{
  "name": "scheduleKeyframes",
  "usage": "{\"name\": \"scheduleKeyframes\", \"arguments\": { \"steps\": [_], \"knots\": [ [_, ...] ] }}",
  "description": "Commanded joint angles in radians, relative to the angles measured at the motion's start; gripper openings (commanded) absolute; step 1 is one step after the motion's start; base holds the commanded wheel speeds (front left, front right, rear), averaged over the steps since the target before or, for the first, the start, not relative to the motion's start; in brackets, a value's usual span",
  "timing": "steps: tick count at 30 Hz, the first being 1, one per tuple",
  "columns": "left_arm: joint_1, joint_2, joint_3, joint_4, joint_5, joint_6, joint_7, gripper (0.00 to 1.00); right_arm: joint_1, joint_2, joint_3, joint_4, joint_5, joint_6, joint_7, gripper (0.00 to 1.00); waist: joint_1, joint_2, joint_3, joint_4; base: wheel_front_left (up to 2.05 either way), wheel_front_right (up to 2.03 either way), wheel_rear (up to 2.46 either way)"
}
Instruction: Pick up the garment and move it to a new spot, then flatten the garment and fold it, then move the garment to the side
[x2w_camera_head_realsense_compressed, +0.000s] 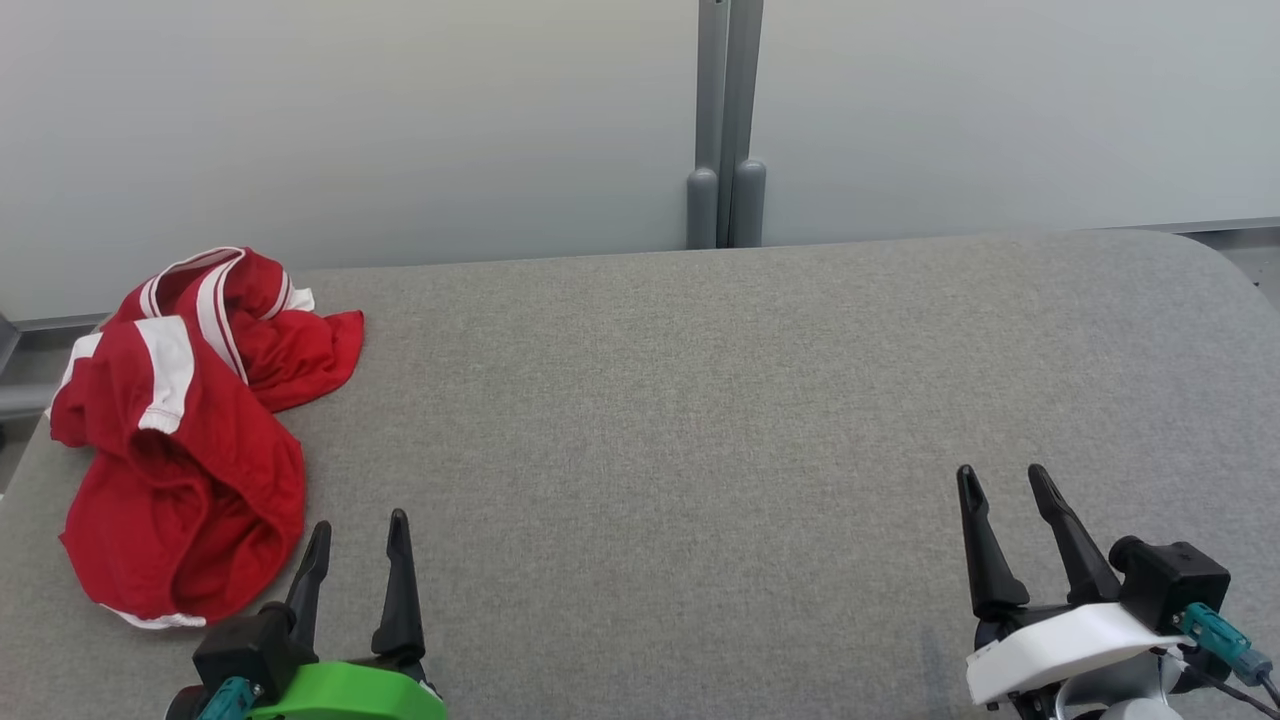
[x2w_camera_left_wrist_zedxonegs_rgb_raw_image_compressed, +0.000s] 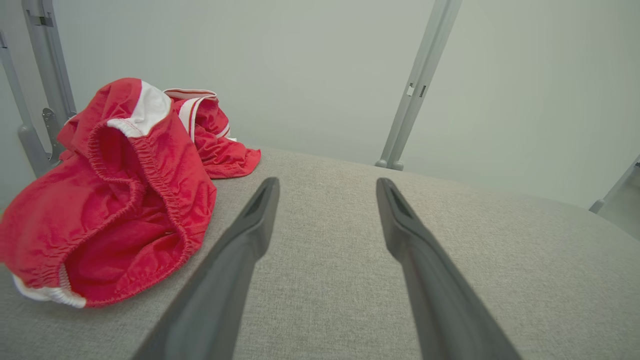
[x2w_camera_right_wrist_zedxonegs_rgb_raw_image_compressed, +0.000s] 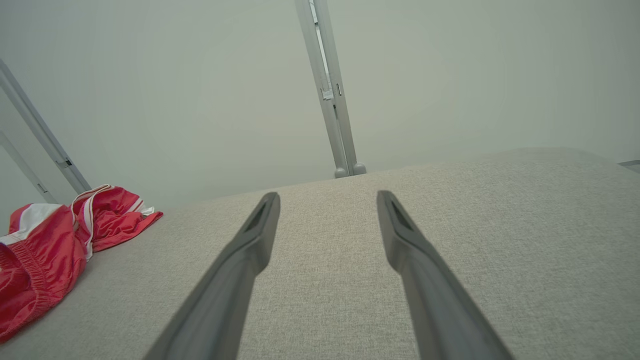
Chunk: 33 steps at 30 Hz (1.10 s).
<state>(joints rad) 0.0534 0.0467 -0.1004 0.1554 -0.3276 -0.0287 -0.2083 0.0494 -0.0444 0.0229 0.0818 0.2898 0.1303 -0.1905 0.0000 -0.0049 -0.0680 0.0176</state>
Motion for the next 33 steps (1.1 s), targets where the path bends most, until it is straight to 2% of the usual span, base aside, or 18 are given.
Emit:
{"name": "scheduleKeyframes", "arguments": {
  "steps": [1,33],
  "knots": [
    [0.01,0.008,-0.001,-0.005,0.019,0.004,-0.008,1.0,0.008,-0.006,0.002,-0.007,-0.02,0.001,-0.009,1.0,0.0,0.0037,-0.001,0.0,0.0,0.0,0.0],
    [0.04,0.008,-0.014,-0.001,0.19,0.027,-0.059,1.0,0.027,-0.008,0.026,0.006,-0.233,0.001,-0.077,1.0,0.0,0.0049,-0.027,0.009,0.0,0.0,0.0]
  ]
}}
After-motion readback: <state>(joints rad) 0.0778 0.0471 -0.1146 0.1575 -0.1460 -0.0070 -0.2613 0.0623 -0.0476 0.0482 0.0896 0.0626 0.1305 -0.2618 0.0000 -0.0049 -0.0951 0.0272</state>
